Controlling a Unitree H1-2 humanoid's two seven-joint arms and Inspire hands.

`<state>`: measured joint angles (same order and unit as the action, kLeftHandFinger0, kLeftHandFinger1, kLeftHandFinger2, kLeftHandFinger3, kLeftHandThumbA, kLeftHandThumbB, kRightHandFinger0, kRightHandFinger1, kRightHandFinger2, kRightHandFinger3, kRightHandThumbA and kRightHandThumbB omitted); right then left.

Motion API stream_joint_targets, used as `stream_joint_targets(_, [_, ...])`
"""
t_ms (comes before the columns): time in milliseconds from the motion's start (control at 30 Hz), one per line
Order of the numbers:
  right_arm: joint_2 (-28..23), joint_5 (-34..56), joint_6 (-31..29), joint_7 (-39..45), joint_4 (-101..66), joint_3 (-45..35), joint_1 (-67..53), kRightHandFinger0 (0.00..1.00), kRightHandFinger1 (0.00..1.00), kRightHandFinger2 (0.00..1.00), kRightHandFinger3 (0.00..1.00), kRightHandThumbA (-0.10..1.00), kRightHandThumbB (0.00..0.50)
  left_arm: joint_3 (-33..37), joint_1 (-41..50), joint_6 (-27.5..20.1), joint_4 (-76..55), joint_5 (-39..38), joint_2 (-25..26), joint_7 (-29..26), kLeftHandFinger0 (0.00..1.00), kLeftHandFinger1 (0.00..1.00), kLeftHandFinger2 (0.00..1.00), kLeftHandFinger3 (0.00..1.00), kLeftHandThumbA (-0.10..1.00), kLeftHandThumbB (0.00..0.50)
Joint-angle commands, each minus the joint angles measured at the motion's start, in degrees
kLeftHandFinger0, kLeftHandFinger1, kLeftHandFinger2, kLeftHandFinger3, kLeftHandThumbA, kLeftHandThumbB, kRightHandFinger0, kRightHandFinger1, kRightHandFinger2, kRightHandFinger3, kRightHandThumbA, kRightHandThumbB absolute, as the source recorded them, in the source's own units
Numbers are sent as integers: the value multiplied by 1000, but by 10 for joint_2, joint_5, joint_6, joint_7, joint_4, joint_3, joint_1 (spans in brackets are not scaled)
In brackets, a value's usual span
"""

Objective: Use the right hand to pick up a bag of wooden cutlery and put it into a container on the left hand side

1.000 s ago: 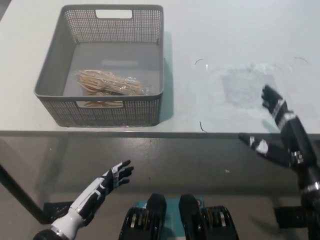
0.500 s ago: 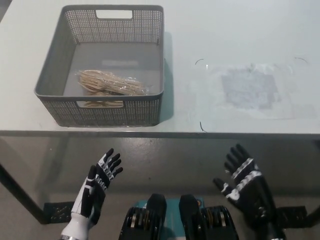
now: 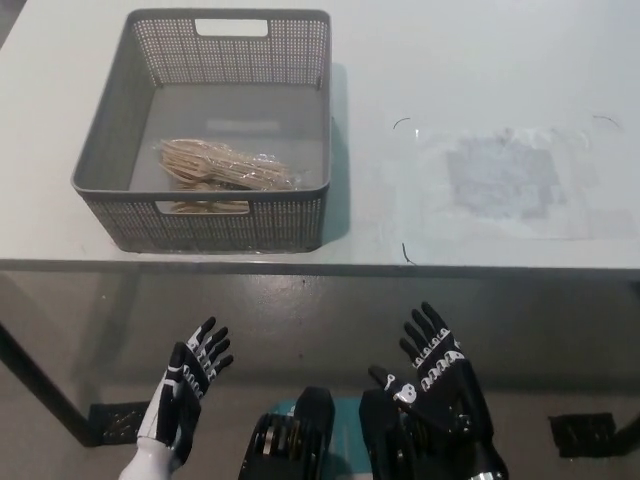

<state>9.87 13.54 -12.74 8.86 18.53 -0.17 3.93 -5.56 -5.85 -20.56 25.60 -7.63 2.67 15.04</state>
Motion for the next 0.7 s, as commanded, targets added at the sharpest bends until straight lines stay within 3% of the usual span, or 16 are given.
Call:
stream_joint_targets(0, [3, -12, -46, -1, -5, 3, -4, 1000, 1000, 1000, 1000, 1000, 2, 11, -3, -42, 4, 9, 6, -5, 1000, 1000, 1000, 1000, 1000, 275])
stream_joint_targets(400, [3, -21, -34, 1, -23, 11, -35, 1000, 1000, 1000, 1000, 1000, 0, 55, 28, -30, -8, 60, 31, -7, 1000, 1000, 1000, 1000, 1000, 264])
stream_joint_targets(467, [4, -26, -33, -2, -25, 14, -39, 1000, 1000, 1000, 1000, 1000, 23, 64, 34, -22, -15, 64, 37, -4, 1000, 1000, 1000, 1000, 1000, 279])
stream_joint_targets(600, [5, -27, -30, 0, -29, 19, -55, 1000, 1000, 1000, 1000, 1000, 11, 83, 49, -23, -25, 93, 48, -12, 1000, 1000, 1000, 1000, 1000, 315])
stream_joint_targets(633, [4, -30, -30, -2, -31, 21, -56, 1000, 1000, 1000, 1000, 1000, 2, 86, 50, -16, -29, 96, 50, -10, 1000, 1000, 1000, 1000, 1000, 351])
stream_joint_targets(667, [5, -30, -28, -3, -32, 21, -56, 1000, 1000, 1000, 1000, 1000, 0, 88, 50, -11, -31, 96, 51, -10, 1000, 1000, 1000, 1000, 1000, 356])
